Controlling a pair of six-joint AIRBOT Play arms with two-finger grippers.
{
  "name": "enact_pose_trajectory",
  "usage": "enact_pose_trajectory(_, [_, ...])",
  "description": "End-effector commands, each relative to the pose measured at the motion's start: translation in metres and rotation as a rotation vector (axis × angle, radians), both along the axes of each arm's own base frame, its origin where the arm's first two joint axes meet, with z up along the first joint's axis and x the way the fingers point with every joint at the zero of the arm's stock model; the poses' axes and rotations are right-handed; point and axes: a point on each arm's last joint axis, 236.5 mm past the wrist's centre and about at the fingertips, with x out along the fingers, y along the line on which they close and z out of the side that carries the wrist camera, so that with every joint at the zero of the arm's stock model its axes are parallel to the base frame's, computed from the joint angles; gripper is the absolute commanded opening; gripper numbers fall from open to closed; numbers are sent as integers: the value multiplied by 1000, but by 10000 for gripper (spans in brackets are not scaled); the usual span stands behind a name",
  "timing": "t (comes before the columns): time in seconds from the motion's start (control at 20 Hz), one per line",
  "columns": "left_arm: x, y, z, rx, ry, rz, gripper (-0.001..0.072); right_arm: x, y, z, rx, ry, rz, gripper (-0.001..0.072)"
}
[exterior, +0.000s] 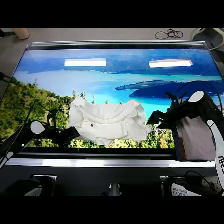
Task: Fold the shirts.
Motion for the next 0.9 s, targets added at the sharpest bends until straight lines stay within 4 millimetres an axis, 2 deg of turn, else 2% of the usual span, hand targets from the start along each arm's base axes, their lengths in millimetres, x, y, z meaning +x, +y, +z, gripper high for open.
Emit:
enact_pose_trajectory(0.0, [11, -5, -16, -38, -3, 80, 614, 2, 19, -15, -34, -44, 83, 695])
enact_pose_trajectory(0.1, [11, -4, -22, -32, 12, 87, 580, -2, 33, -25, -35, -31, 128, 695])
enact_pose_trajectory(0.15, [11, -3, -23, -30, 13, 91, 340, -5, 42, -31, -32, -31, 175, 695])
enact_pose_trajectory(0.2, [14, -3, -23, -29, 3, 95, 153, -8, 51, -37, -31, -40, 226, 695])
enact_pose_trajectory(0.25, [16, -3, -23, -28, -4, 99, 131, -8, 58, -41, -34, -54, 256, 694])
enact_pose_trajectory(0.35, [16, -3, -22, -29, -7, 93, 26, -1, 72, -48, -49, -98, 270, 670])
enact_pose_trajectory(0.4, [16, -3, -19, -30, -15, 82, 26, 4, 77, -48, -56, -126, 277, 551])
enact_pose_trajectory(0.45, [19, -4, -13, -32, -40, 62, 25, 6, 81, -46, -56, -139, 284, 203])
enact_pose_trajectory(0.5, [24, -6, -2, -35, -82, 36, 25, 11, 84, -39, -50, -147, 269, 23])
enact_pose_trajectory(0.55, [32, -6, 12, -32, -138, 8, 24, 18, 86, -29, -44, -170, 268, 20])
enact_pose_trajectory(0.65, [56, 3, 58, 17, -295, -45, 24, 47, 89, 14, -42, -306, 260, 18])
enact_pose_trajectory(0.7, [70, 10, 93, 58, -399, -73, 23, 69, 90, 51, -43, -420, 239, 18])
enact_pose_trajectory(0.75, [82, 20, 134, 104, -507, -87, 23, 91, 88, 95, -44, -543, 202, 18])
enact_pose_trajectory(0.85, [102, 53, 244, 206, -758, -41, 23, 132, 67, 215, -43, -842, 38, 18])
